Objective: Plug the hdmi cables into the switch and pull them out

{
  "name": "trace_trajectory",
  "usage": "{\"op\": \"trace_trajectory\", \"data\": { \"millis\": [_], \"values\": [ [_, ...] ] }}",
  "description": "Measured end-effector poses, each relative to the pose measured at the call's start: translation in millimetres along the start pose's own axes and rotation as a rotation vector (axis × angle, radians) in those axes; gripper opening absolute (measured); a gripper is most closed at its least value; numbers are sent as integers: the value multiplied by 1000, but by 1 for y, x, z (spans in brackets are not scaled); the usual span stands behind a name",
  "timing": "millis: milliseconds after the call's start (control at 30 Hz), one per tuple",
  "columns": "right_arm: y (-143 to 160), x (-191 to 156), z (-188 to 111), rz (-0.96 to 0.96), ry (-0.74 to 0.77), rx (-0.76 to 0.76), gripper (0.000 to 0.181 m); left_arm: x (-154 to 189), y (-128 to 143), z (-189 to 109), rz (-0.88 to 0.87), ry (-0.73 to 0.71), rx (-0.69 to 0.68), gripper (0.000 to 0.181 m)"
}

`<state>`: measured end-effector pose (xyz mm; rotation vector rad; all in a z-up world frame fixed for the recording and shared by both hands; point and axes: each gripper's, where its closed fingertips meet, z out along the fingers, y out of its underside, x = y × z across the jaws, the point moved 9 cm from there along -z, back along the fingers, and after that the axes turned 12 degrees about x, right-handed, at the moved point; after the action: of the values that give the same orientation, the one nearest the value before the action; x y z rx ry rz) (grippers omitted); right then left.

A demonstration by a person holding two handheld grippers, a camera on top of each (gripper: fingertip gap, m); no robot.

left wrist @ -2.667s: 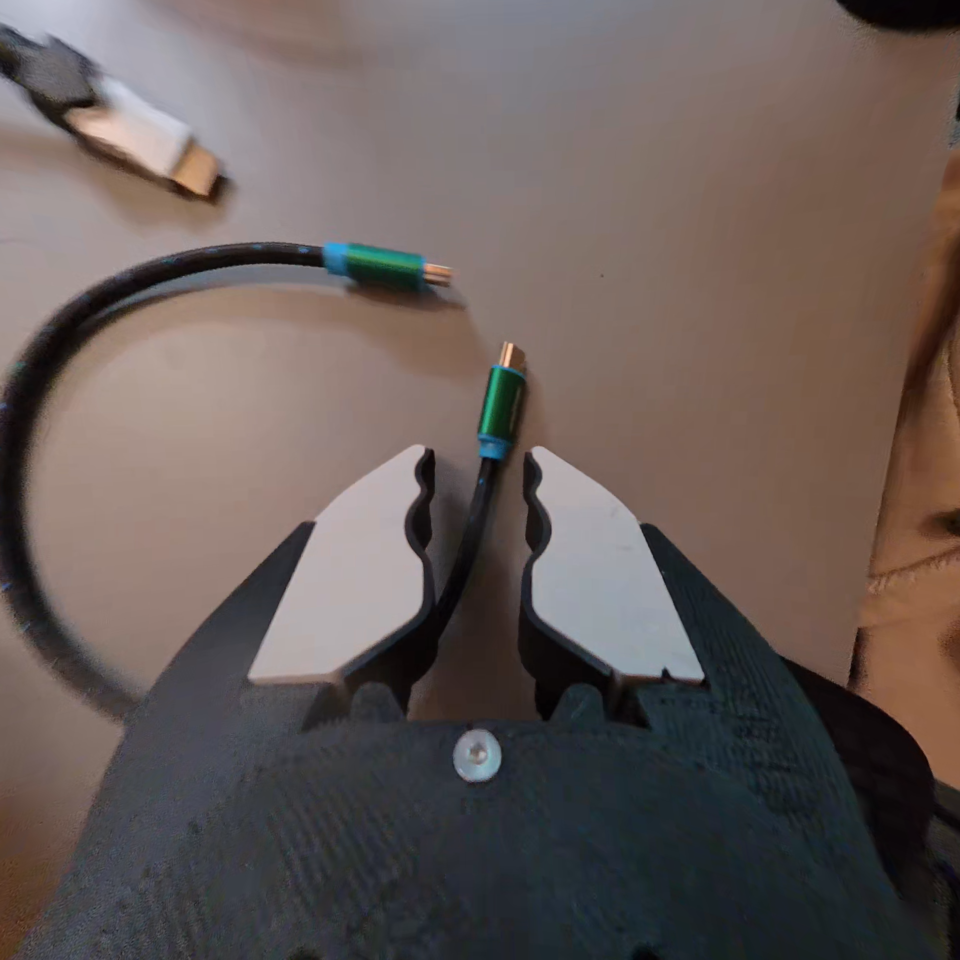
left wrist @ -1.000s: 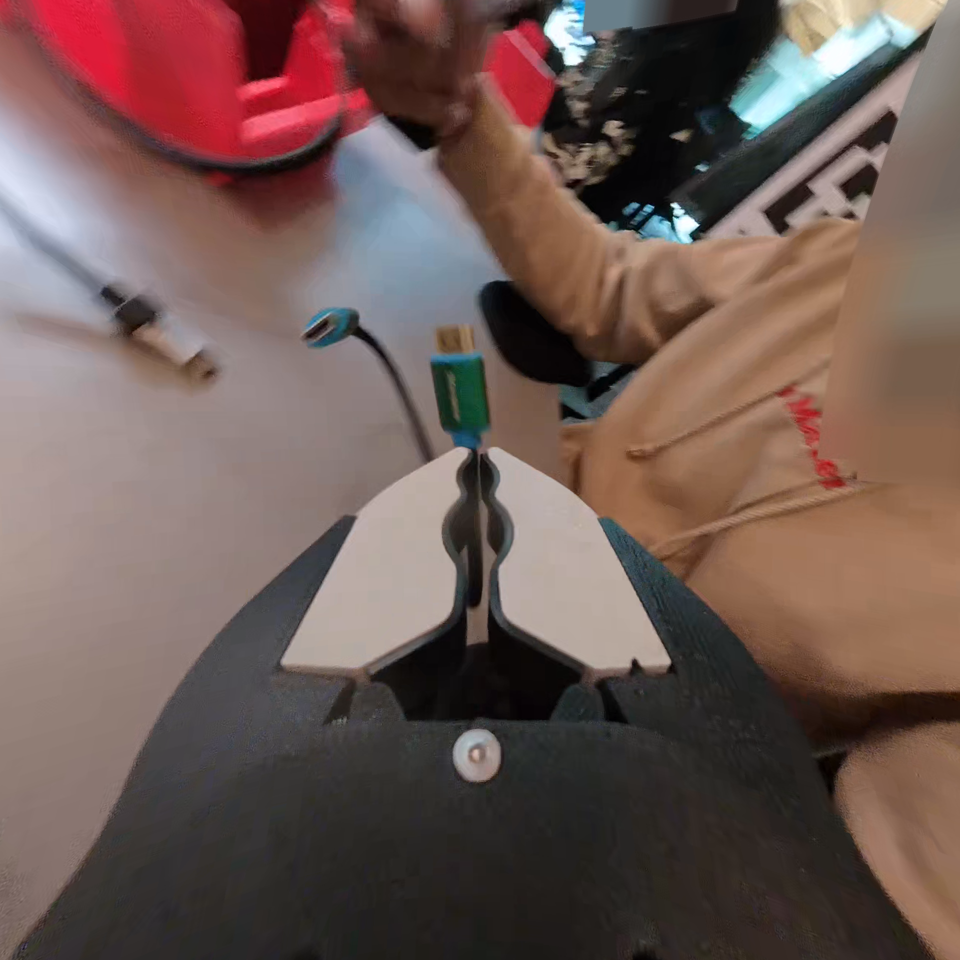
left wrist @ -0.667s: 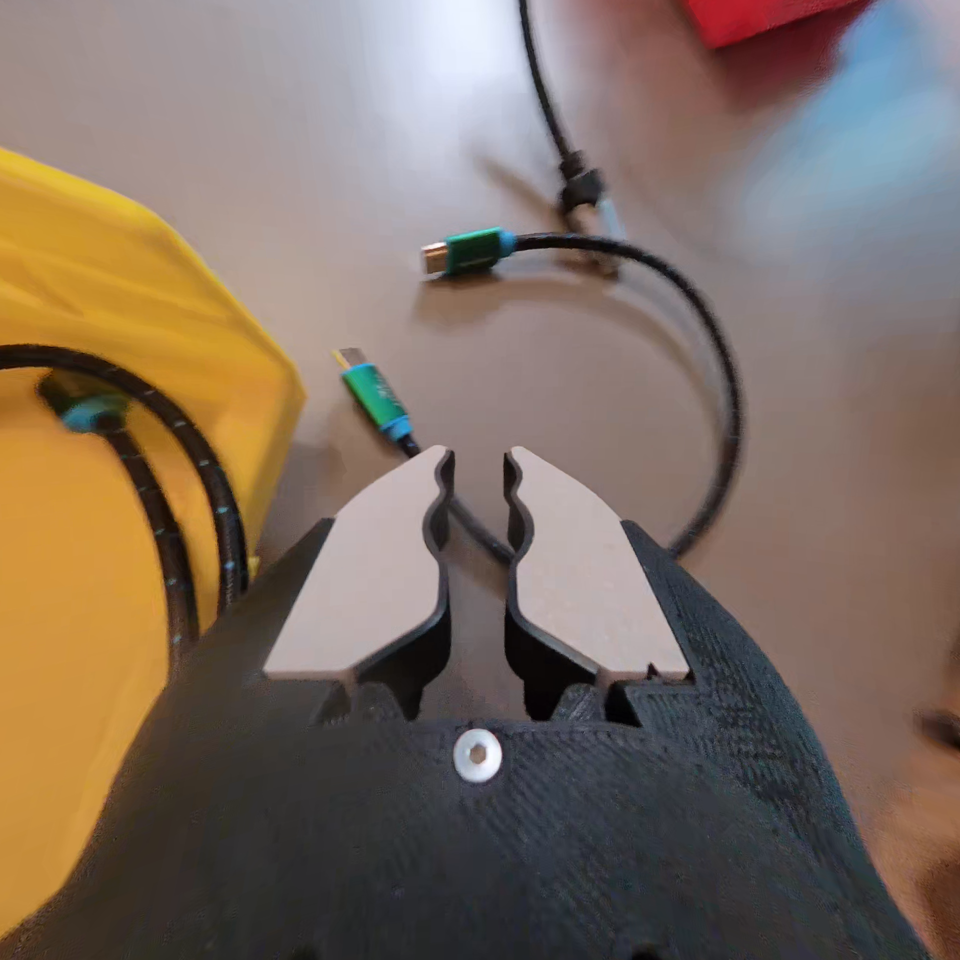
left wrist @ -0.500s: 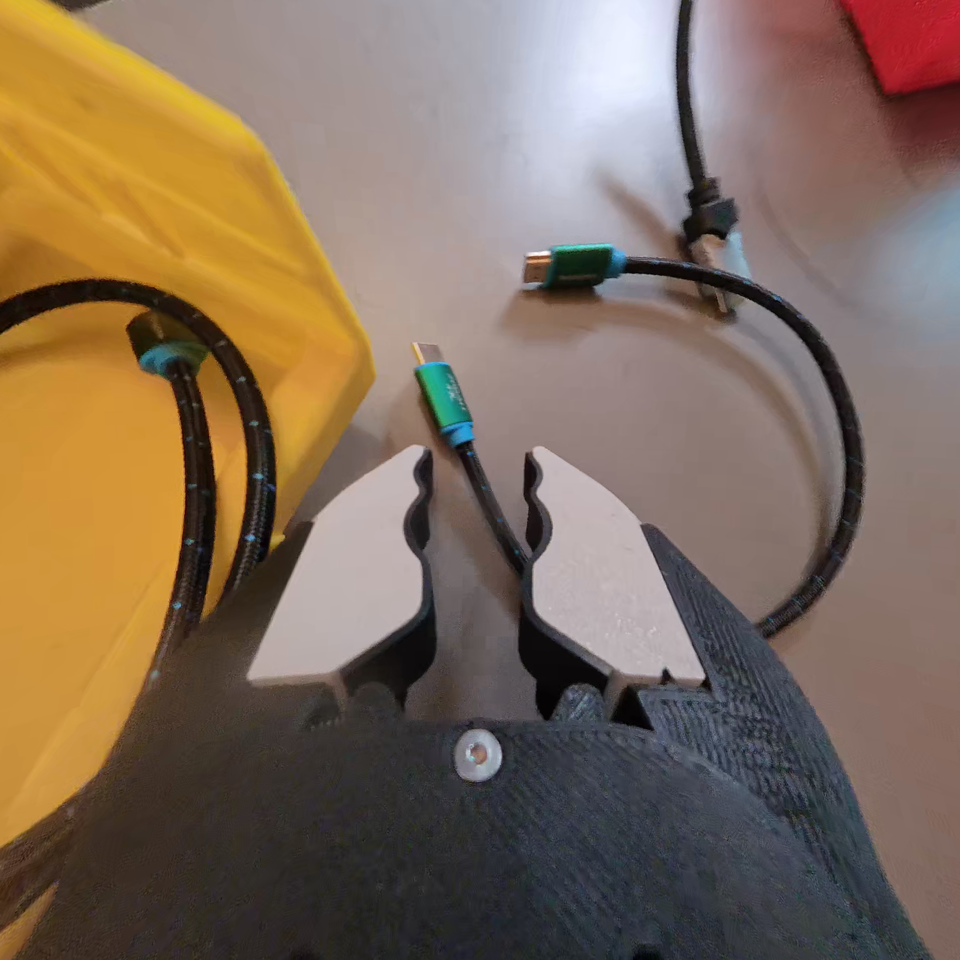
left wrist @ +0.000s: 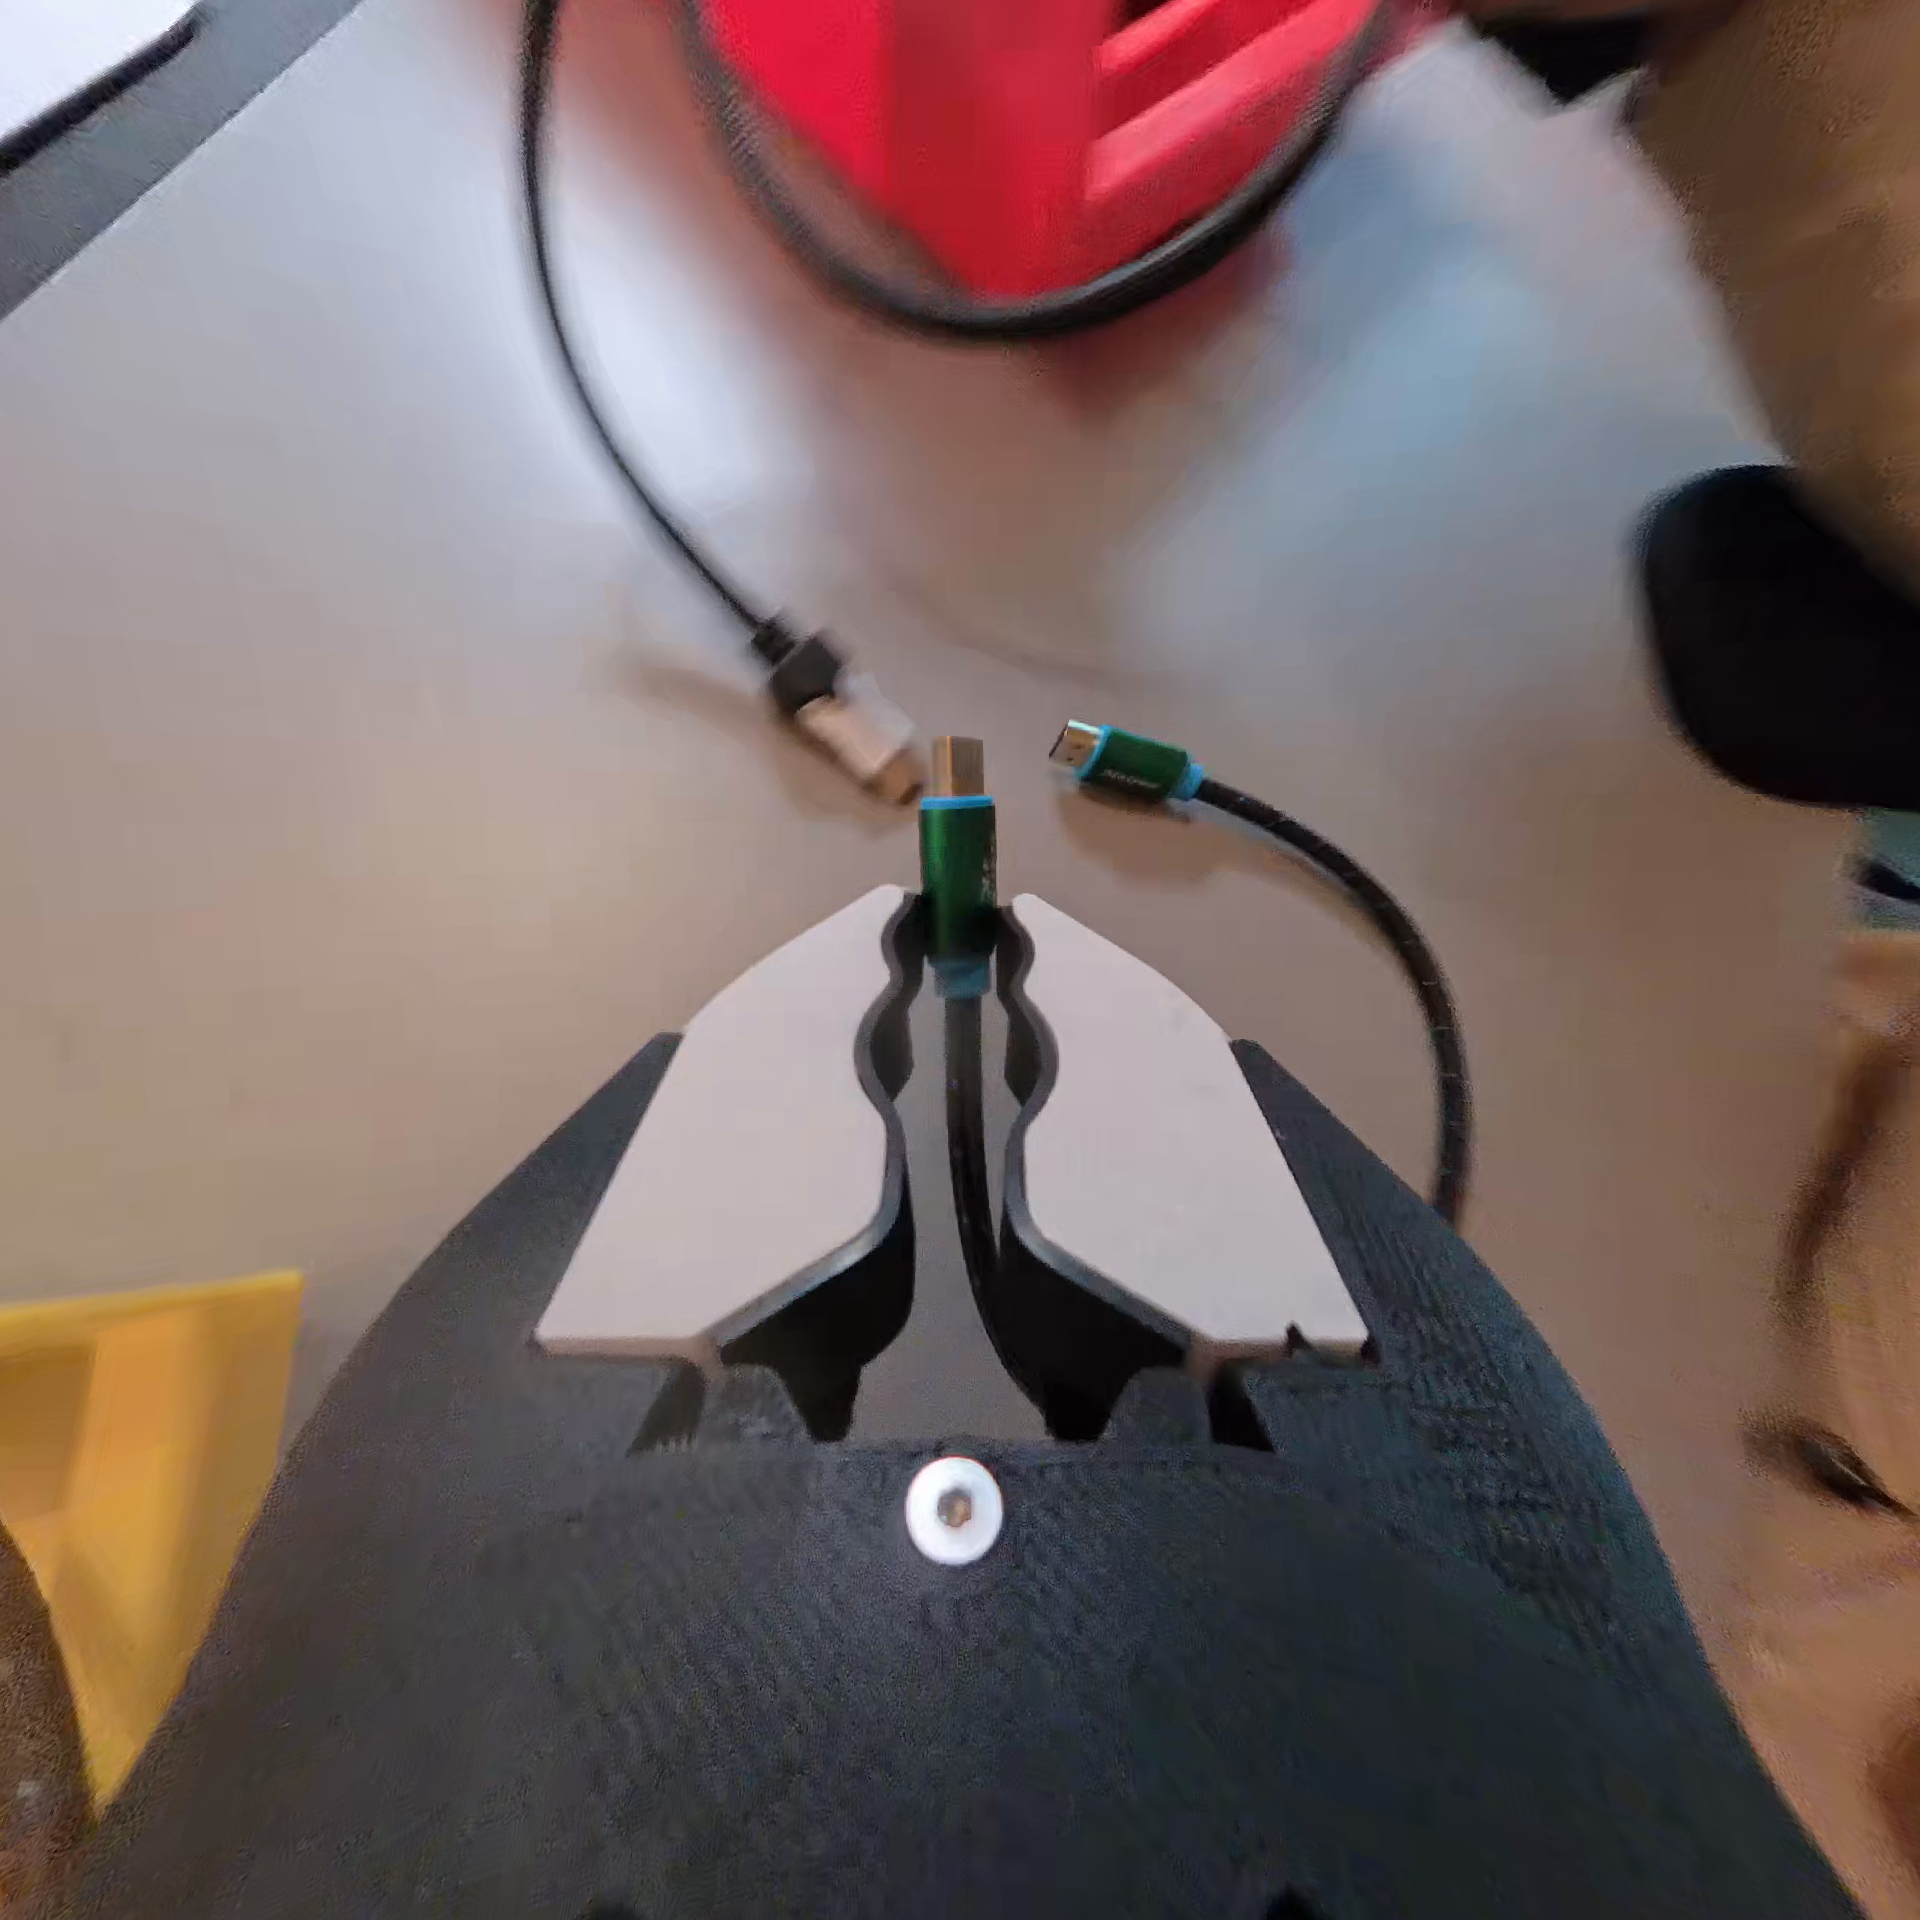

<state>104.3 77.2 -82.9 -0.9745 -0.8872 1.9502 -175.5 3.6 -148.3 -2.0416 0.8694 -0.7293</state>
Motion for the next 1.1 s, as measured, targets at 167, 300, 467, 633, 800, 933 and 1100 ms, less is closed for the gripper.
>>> {"op": "trace_trajectory", "data": {
  "millis": [167, 300, 467, 633, 800, 933, 1100],
  "values": [
    [10, 1, 6, -30, 53, -151, 22, 40, -63, -23, 188, 152, -42, 13],
    [22, 3, 13, -28, 58, -229, 22, 59, -84, -13, 312, 192, -94, 13],
    [33, 11, 17, -43, 106, -285, 22, 56, -71, 12, 316, 226, -156, 12],
    [45, 17, 23, -67, 150, -352, 22, 48, -60, 28, 299, 227, -215, 12],
    [49, 19, 23, -99, 190, -411, 22, 42, -56, 33, 254, 247, -212, 12],
    [46, 19, 21, -93, 190, -386, 22, 40, -58, 32, 213, 283, -148, 12],
    [38, 18, 13, -50, 153, -281, 22, 36, -67, 26, 82, 381, -1, 12]
  ]
}}
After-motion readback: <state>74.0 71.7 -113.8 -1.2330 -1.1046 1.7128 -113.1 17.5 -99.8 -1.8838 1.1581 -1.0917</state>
